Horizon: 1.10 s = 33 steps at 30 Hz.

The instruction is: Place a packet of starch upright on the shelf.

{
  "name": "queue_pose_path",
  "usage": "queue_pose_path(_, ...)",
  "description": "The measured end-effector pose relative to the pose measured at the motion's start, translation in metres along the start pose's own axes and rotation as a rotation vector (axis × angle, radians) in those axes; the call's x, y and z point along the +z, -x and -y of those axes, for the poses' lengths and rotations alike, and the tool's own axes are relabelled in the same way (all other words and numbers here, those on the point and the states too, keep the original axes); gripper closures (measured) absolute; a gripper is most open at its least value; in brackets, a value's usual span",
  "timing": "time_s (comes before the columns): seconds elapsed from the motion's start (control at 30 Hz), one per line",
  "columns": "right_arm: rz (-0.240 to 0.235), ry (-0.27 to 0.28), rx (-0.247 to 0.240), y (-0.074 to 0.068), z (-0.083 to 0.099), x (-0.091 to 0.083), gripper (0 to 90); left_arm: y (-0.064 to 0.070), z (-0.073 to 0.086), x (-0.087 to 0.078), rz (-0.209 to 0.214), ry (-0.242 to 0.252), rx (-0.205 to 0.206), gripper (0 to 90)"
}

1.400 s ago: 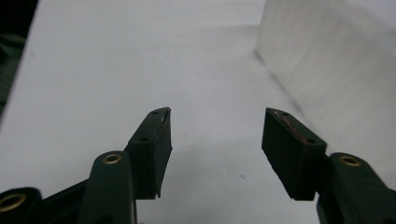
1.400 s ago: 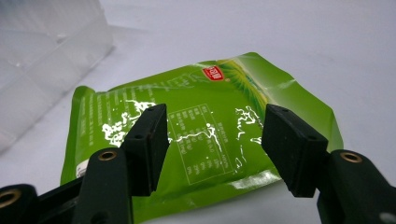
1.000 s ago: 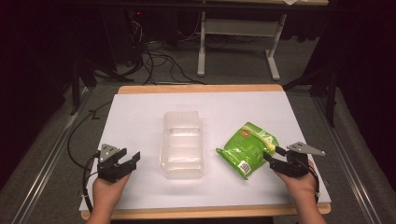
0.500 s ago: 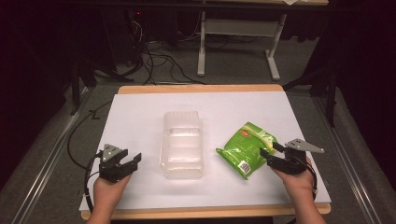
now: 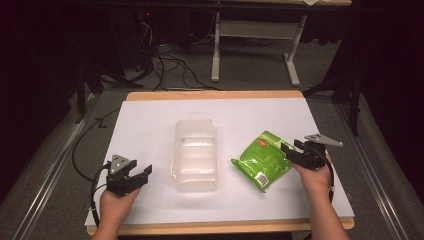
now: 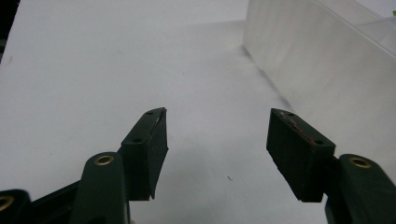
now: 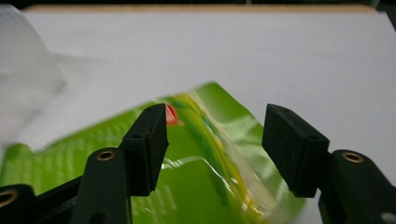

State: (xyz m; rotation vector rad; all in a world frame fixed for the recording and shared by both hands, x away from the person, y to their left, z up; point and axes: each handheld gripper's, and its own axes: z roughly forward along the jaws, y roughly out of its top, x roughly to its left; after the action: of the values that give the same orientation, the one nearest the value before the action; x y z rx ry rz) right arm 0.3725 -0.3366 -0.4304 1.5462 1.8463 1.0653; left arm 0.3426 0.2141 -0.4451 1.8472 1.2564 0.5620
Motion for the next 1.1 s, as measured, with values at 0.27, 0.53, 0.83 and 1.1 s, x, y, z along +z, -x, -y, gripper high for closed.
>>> queue_pose_path(0.27,0.032,-0.079,0.095,0.035,0.019,0.005,34.0,0.006,0.0,0.001,0.0,-0.012,0.025,38.9)
queue_pose_path(0.53,0.013,-0.116,0.094,0.039,0.023,0.02,32.8,0.008,0.001,0.003,0.001,-0.022,0.046,38.9)
queue_pose_path(0.83,0.018,-0.163,0.107,0.041,0.027,0.03,37.4,0.008,0.001,0.005,0.005,-0.035,0.056,38.9)
queue_pose_path(1.1,0.051,-0.17,0.077,0.035,0.029,0.029,51.6,0.01,0.002,0.005,0.007,-0.041,0.062,38.9)
